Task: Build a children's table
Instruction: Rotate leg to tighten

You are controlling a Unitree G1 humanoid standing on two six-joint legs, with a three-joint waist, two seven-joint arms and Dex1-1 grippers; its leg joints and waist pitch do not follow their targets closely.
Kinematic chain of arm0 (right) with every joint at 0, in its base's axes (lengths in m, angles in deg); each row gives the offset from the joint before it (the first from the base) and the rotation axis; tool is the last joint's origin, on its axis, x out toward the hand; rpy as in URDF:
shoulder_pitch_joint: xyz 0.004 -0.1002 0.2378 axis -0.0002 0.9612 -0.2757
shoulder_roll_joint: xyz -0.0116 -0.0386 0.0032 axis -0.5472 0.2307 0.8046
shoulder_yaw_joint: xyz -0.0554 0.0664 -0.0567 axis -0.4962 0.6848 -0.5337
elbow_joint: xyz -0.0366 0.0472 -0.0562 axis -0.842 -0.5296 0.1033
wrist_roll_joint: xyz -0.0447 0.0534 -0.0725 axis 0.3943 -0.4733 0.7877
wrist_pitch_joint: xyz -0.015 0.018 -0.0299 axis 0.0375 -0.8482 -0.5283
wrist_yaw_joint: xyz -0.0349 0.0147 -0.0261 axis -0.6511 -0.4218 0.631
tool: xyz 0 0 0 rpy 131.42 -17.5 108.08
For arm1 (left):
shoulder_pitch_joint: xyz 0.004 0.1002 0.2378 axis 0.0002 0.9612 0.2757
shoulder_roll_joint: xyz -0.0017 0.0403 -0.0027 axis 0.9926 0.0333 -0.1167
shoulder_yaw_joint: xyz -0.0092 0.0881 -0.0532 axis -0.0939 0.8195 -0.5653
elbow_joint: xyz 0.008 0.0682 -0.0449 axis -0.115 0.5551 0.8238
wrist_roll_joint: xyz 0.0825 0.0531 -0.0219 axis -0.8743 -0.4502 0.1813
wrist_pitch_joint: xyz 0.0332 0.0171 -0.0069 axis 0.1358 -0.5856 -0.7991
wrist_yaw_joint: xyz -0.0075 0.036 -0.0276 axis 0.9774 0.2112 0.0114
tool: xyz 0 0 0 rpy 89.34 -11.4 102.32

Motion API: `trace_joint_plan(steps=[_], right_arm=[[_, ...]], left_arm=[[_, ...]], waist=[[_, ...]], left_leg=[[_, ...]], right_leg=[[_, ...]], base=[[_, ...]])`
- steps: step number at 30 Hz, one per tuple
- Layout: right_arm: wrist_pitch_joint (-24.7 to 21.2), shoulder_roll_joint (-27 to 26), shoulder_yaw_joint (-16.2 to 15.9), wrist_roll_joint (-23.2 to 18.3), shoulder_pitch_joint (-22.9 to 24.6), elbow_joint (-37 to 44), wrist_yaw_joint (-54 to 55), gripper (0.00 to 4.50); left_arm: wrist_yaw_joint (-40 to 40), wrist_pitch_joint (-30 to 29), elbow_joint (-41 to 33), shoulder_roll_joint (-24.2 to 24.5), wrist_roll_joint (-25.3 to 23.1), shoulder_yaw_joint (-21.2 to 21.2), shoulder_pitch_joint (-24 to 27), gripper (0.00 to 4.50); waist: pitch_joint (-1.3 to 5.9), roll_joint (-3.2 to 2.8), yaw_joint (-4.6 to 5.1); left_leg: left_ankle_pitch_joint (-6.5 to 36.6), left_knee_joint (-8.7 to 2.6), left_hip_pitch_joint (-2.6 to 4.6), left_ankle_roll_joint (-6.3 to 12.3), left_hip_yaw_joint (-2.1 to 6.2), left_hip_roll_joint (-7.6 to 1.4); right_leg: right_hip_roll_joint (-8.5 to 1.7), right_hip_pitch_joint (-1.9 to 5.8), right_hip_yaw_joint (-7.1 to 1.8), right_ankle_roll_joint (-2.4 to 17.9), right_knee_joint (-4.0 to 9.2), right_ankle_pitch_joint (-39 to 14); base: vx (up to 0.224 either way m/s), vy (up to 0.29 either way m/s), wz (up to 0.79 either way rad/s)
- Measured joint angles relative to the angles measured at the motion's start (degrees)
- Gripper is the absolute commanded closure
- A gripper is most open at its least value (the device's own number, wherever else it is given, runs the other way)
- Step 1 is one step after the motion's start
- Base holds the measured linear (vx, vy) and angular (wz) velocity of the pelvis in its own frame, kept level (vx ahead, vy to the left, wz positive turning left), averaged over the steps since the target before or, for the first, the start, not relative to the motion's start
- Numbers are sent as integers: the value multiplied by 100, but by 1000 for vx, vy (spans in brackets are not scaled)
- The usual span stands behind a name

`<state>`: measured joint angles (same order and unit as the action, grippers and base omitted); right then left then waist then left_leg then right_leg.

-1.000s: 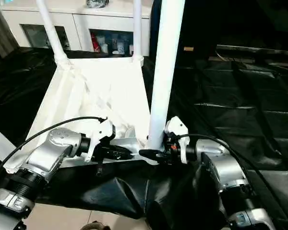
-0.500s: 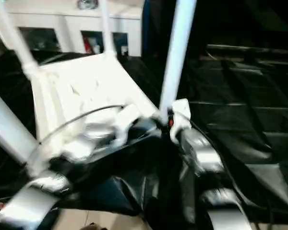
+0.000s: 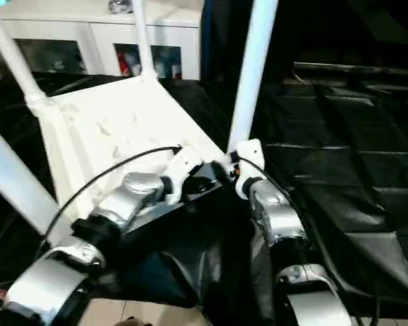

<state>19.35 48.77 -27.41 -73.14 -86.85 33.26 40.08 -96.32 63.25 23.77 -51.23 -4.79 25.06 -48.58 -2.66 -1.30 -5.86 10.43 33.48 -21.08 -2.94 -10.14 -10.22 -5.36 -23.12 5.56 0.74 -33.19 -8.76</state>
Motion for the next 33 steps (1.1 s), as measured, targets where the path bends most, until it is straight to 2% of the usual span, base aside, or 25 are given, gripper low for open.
trace_joint_plan(steps=[9,13,14,17,18,24,29,33], right_arm=[[-100,749,-474,-223,584,986,-1846,64],[-190,1068,-623,-364,754,1329,-2598,64],[-214,1166,-655,-425,786,1411,-2777,91],[-282,1236,-688,-473,797,1492,-2974,97],[-318,1254,-691,-478,802,1545,-3040,117],[-463,1269,-695,-583,865,1671,-3169,169],[-591,1251,-676,-609,924,1792,-3135,177],[-762,995,-471,-442,824,1575,-2376,178]], left_arm=[[-1329,15,-800,610,245,125,527,450],[-1834,-20,-1175,875,335,182,750,450],[-1960,-36,-1258,942,362,195,804,450],[-2122,-52,-1376,1030,374,214,865,450],[-2191,-57,-1448,1073,390,218,907,450],[-2305,-215,-1661,1180,460,246,1011,450],[-2283,-277,-1731,1171,469,247,1041,450],[-1566,-267,-1336,802,248,229,786,450]], waist=[[-3,-15,-73],[-4,-14,-138],[-4,-13,-165],[-5,-13,-210],[-5,-13,-231],[-5,-12,-242],[-5,-12,-249],[-4,-11,-219]], left_leg=[[-1,8,0,1,0,-2],[0,8,-3,0,-1,-3],[0,8,-6,0,-1,-3],[0,9,-7,0,-1,-4],[0,9,-6,0,-1,-4],[1,7,-8,0,-1,-3],[1,8,-8,0,-1,-3],[-1,17,4,0,-1,-2]], right_leg=[[0,1,-1,2,-4,0],[0,0,0,1,-4,-1],[0,-2,0,1,-4,-1],[0,-3,0,1,-4,-1],[0,-3,0,1,-4,-1],[0,-3,0,-1,-1,-2],[0,-3,0,-2,-1,-3],[0,7,-3,-11,-2,-7]], base=[[0,0,0],[0,0,0],[0,0,0],[0,0,0],[0,0,0],[0,0,0],[0,0,0],[0,0,0]])
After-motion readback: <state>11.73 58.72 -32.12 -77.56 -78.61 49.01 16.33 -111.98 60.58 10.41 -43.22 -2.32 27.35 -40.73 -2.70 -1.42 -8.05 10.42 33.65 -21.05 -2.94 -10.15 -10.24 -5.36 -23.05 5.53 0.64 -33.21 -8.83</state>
